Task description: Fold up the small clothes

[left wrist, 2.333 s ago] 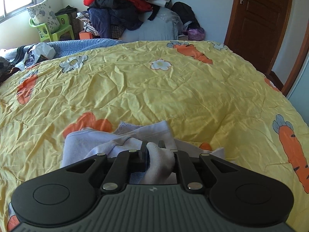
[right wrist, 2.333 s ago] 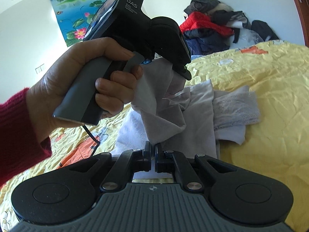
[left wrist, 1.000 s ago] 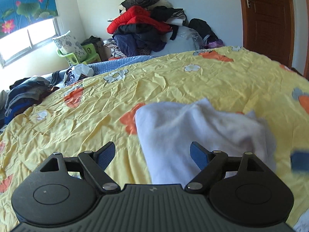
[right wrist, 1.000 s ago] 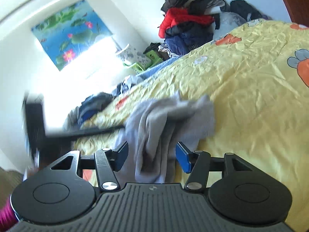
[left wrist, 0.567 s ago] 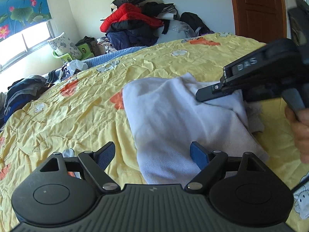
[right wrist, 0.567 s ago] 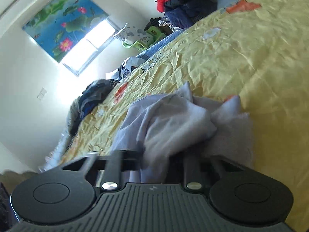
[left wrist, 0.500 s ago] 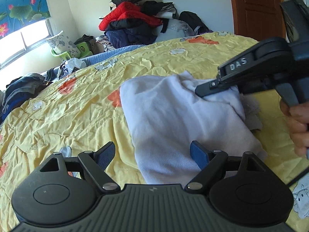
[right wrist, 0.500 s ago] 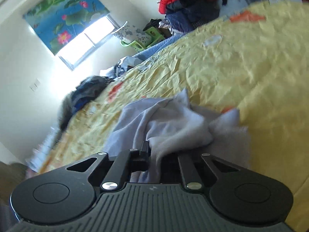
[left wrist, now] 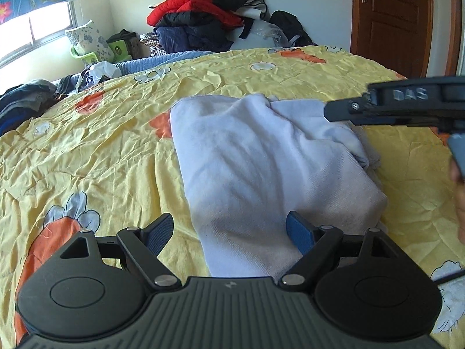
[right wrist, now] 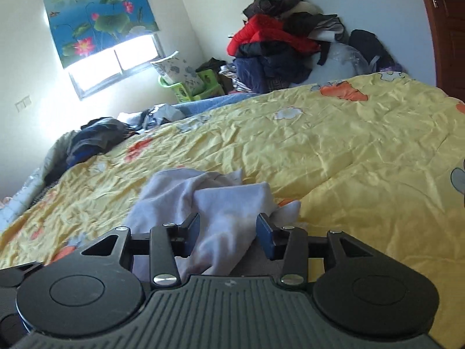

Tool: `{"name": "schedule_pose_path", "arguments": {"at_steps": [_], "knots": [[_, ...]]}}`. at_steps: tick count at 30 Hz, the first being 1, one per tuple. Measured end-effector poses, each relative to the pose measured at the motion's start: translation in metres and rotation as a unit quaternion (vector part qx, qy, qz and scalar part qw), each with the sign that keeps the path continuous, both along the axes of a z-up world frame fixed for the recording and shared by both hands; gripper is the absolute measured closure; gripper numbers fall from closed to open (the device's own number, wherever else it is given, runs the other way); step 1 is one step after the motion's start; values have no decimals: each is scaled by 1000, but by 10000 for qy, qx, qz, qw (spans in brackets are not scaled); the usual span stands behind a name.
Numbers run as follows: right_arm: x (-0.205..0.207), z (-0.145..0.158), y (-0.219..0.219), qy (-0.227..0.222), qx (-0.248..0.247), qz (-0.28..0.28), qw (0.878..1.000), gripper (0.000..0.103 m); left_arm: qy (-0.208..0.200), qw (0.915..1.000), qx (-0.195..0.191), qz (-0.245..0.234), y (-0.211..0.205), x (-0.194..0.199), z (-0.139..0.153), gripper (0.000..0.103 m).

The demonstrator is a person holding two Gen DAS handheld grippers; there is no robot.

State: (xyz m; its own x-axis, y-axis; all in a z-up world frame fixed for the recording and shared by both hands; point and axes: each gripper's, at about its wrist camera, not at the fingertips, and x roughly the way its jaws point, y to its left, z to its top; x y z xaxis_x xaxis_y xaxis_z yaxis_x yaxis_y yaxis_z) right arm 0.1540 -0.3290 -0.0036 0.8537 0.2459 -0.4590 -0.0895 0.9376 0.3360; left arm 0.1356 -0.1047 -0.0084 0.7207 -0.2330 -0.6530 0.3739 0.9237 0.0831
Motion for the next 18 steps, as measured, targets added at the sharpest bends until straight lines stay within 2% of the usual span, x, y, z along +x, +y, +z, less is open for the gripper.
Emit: {"name": "schedule_pose_path", "arguments": {"at_steps": [10, 12, 14, 18], "knots": [[-33, -15, 21, 318, 127, 457, 9984, 52, -33, 10000, 56, 45, 3, -7, 1, 18], [-36, -20, 21, 390, 152, 448, 9981, 60, -30, 10000, 54, 56, 4, -8, 1, 18], [-38, -24, 21, 449, 186, 449, 9978, 74, -16, 10000, 45, 68, 5, -9, 1, 18], [-42, -28, 18, 483, 342, 432, 9973, 87, -5, 10000, 27, 91, 6, -10, 0, 18]]}}
